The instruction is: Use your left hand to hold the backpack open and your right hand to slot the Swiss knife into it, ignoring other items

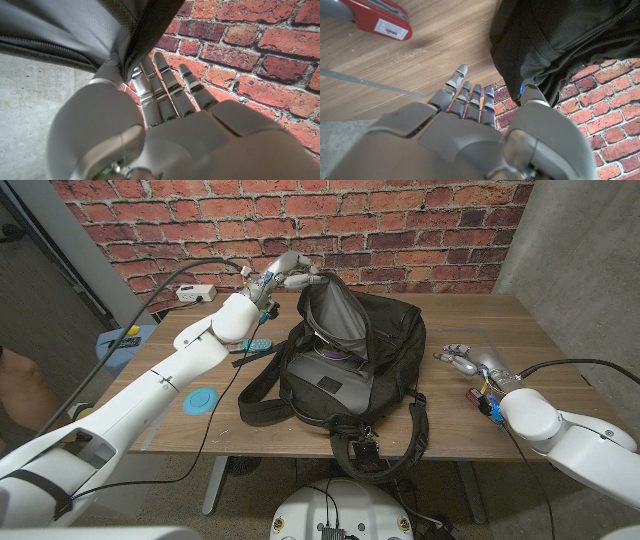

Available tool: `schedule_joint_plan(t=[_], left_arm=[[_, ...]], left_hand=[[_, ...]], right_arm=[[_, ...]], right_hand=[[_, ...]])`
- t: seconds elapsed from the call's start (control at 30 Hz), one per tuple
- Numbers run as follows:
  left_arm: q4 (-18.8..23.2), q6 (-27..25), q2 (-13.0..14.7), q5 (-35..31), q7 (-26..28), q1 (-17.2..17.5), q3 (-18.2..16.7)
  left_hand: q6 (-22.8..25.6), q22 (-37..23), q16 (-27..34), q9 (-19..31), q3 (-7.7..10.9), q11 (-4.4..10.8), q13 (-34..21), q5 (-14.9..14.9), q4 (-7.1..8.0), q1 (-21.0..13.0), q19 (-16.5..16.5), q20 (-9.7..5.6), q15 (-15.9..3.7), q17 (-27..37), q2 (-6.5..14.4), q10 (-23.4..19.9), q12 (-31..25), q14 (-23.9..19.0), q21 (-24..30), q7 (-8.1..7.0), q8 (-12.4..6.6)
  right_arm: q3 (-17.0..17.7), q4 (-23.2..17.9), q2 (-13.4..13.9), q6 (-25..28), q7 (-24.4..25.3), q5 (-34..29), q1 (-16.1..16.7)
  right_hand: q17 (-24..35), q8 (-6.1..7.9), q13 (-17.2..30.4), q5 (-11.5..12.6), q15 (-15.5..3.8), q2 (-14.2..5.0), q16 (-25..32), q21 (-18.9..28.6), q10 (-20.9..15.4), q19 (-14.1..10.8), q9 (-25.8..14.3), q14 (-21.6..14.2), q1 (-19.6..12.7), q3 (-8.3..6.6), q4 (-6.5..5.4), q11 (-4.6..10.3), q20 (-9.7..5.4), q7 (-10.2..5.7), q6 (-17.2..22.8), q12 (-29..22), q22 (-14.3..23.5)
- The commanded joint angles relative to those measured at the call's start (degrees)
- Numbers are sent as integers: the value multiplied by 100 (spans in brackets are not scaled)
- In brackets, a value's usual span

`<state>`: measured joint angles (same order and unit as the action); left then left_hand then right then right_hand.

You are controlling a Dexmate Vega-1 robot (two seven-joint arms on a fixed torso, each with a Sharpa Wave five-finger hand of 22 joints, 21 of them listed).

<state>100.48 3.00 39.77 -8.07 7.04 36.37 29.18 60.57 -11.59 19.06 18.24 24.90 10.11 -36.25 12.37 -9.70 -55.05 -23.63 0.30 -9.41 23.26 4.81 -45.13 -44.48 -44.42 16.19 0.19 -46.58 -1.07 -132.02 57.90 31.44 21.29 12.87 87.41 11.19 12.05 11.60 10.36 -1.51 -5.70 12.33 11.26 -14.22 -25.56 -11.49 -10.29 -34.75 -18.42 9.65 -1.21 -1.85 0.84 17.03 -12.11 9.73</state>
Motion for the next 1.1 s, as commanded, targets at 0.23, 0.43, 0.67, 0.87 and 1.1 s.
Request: schedule_joint_plan(t=[0.23, 0.43, 0.67, 0.87, 1.1], left_arm=[[20, -109, 1, 105, 238, 96, -165], [-11, -120, 6, 109, 290, 61, -197], [-61, -134, -18, 115, 323, 2, -192], [-129, -140, -54, 160, 308, -51, -171], [-196, -144, -94, 194, 325, -89, -146]], left_hand=[[14, -30, 4, 10, 67, 32, -24, 22, 30, -19, 16, 5, 11, 46, 38, -40, 0, -40, 44, 5, -33], [16, -31, 3, 21, 69, 28, -15, 27, 31, -20, 21, 3, 11, 53, 37, -54, 6, -48, 47, 10, -47], [15, -32, 2, 19, 69, 31, -25, 31, 33, -17, 22, 5, 9, 62, 38, -39, 10, -50, 50, 8, -51], [7, -32, 3, 23, 71, 34, -40, 36, 31, -21, 26, 7, 9, 71, 38, -38, 8, -57, 53, 1, -57], [5, -33, -8, 22, 78, 10, -50, 44, 32, -17, 29, 7, 7, 72, 36, -46, 6, -61, 58, 7, -64]], right_arm=[[42, -354, 363, 1010, -77, -390, 46], [207, -498, 395, 1342, -80, -432, 232], [275, -684, 468, 1777, -118, -502, 344], [217, -768, 588, 2093, -139, -580, 307], [106, -836, 764, 2515, -150, -640, 226]], right_hand=[[-2, 25, 32, 22, 12, 60, 29, 51, -111, -99, -4, -105, -135, -3, 32, -48, 48, 41, 73, -47, 15], [-1, 32, 36, 21, 3, 77, 35, 54, -146, -124, -4, -133, -159, 3, 25, -64, 56, 45, 102, -56, 14], [0, 36, 41, 21, 7, 93, 38, 51, -174, -140, -5, -158, -186, 10, 16, -76, 64, 49, 127, -60, 14], [0, 39, 45, 19, 13, 113, 37, 51, -198, -163, -6, -171, -207, 20, 10, -117, 77, 68, 148, -64, 14], [1, 34, 50, 13, 23, 152, 35, 53, -204, -188, -6, -184, -211, 42, 1, -121, 94, 84, 152, -61, 13]])
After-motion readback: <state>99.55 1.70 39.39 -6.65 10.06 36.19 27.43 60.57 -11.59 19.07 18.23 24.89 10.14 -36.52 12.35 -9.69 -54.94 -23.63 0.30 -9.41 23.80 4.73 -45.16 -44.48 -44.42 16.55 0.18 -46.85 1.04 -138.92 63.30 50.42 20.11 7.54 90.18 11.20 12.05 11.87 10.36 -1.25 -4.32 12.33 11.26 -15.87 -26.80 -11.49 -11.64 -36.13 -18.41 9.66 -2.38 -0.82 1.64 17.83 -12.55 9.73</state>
